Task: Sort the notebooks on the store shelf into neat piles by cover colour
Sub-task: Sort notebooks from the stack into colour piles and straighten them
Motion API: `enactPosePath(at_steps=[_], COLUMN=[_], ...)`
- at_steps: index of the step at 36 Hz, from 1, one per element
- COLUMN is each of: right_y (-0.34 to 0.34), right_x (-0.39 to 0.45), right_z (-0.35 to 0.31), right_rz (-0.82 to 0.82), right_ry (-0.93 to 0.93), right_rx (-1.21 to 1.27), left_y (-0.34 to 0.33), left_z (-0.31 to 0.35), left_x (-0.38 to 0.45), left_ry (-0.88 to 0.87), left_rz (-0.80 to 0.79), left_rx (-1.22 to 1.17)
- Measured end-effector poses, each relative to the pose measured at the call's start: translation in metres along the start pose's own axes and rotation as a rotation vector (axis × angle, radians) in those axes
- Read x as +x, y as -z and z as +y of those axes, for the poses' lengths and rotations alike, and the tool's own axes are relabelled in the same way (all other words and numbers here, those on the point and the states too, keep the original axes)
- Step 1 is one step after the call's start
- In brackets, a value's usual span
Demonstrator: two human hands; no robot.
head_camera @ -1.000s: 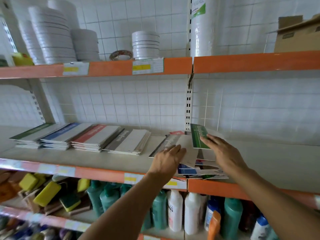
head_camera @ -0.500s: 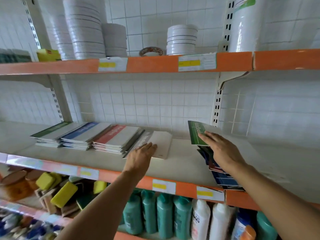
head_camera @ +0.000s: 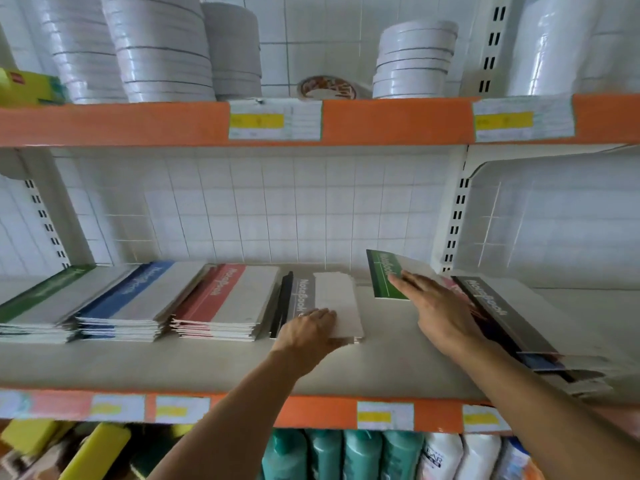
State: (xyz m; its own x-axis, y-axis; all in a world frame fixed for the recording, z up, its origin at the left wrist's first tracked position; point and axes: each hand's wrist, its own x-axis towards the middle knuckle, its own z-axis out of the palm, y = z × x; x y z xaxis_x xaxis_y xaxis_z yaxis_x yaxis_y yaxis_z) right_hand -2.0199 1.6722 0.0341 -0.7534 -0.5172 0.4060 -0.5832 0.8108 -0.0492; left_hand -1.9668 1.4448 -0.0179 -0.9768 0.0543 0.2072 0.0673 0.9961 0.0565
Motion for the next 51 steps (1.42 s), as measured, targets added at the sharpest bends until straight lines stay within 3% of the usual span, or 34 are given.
enactPosePath(at_steps=[3, 7, 12, 21, 33, 44, 51], right_y=[-0.006, -0.008, -0.01, -0.02, -0.023, -0.062, -0.065], right_x=[0.001, 0.0, -0.001, 0.006, 0.024, 0.049, 0.062], right_z=[-0.003, -0.008, -0.022, -0.068, -0.206, -0.369, -0.448], right_rz=[0.026, 0.002, -0.01, 0.055, 0.044, 0.22, 0.094], right_ry=[0.02, 0.023, 0.078, 0.206, 0.362, 0.377, 0.402], right_rx=[0.033, 0.013, 0.066, 0.154, 0.213, 0.182, 0.255], left_y=[0.007, 0.009, 0.018, 0.046, 0.075, 0.102, 0.112], left_z=[0.001, -0.001, -0.01, -0.059, -0.162, -0.288, -0.355], left_x=[0.0, -0.003, -0.024, -0.1, -0.215, -0.301, -0.32], left_ry=[0.006, 0.037, 0.112, 0.278, 0.54, 0.544, 0.51], left_rz=[-0.061, -0.017, 0.144, 0.279, 0.273, 0.225, 0.164], left_rx=[0.017, -0.022, -0.002, 0.052, 0.139, 0.218, 0.225])
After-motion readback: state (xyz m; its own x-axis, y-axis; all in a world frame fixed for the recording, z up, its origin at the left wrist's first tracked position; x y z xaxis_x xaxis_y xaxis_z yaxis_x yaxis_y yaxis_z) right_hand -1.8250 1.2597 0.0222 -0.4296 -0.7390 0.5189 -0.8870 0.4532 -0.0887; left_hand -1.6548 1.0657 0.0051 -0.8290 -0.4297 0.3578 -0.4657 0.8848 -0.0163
